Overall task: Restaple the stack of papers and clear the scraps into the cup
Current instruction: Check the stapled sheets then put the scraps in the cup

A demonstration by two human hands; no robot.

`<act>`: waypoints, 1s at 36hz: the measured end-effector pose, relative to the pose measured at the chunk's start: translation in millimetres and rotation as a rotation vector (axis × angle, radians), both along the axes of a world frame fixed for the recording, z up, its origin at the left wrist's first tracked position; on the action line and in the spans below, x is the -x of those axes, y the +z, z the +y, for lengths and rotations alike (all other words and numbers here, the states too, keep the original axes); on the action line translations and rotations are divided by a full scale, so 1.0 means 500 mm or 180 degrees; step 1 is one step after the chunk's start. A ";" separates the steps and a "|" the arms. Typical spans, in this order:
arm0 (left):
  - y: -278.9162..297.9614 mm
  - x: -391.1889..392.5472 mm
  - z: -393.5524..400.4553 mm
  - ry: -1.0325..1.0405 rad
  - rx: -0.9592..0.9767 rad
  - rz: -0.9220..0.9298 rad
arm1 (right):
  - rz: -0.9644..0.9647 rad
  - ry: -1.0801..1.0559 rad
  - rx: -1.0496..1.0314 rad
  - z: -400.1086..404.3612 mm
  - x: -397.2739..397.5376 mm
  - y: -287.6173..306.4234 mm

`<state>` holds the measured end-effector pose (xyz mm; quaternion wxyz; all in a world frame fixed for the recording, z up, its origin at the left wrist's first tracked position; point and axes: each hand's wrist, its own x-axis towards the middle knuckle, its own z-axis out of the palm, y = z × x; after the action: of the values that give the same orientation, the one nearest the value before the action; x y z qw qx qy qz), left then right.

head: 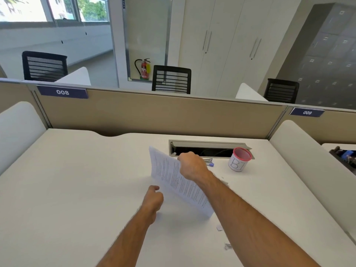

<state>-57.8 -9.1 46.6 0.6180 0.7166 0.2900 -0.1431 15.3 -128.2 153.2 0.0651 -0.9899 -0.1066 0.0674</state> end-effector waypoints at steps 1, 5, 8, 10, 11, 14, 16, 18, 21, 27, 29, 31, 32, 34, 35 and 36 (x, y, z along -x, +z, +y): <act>0.000 -0.001 0.000 0.0005 -0.0002 0.0012 | -0.0026 -0.0003 0.0012 -0.001 -0.002 0.001; -0.001 -0.003 -0.002 -0.0023 0.0020 -0.0019 | 0.0018 0.0004 -0.0007 -0.003 -0.007 0.003; 0.004 -0.004 -0.004 0.0012 0.0085 -0.0022 | 0.0046 0.0003 0.0014 -0.001 -0.008 -0.001; 0.002 -0.007 -0.001 0.0041 0.0134 -0.0005 | 0.0066 -0.0038 -0.0021 -0.002 -0.009 -0.001; 0.004 -0.008 0.000 0.0052 0.0149 0.0023 | 0.0078 -0.0064 -0.0050 -0.004 -0.009 0.001; 0.002 -0.011 0.001 0.0063 0.0214 -0.0020 | 0.0127 -0.0171 -0.0259 -0.013 -0.010 0.013; 0.001 -0.014 0.005 0.0071 0.0255 -0.0041 | 0.0212 -0.0247 -0.0449 -0.020 -0.008 0.027; -0.007 -0.023 0.015 0.0149 0.0327 -0.0060 | 0.0374 -0.0350 -0.0737 -0.031 -0.011 0.037; -0.004 -0.042 0.029 0.0327 0.0612 -0.0204 | 0.0689 -0.0613 -0.1493 -0.053 -0.015 0.044; 0.039 -0.086 0.054 0.0813 0.0889 -0.0929 | 0.0887 -0.1014 -0.2763 -0.089 -0.027 0.008; 0.055 -0.091 0.054 0.0908 0.0522 -0.1147 | 0.0703 -0.1123 -0.3003 -0.099 -0.030 -0.007; 0.070 -0.094 0.046 0.0823 0.0065 -0.1424 | 0.0581 -0.1223 -0.3289 -0.106 -0.026 -0.018; 0.075 -0.096 0.042 0.0745 -0.0120 -0.1564 | 0.0561 -0.1260 -0.3453 -0.108 -0.022 -0.025; 0.083 -0.096 0.034 0.0595 -0.0372 -0.1753 | 0.0520 -0.1357 -0.3727 -0.111 -0.017 -0.041; 0.084 -0.096 0.030 0.0530 -0.0475 -0.1826 | 0.0479 -0.1423 -0.3833 -0.111 -0.014 -0.050; 0.082 -0.095 0.028 0.0464 -0.0574 -0.1891 | 0.0422 -0.1490 -0.3911 -0.113 -0.014 -0.061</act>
<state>-10.1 4.7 87.5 0.6182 0.7563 0.1589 0.1433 22.3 -184.5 122.8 0.6374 -0.7634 0.0966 0.0392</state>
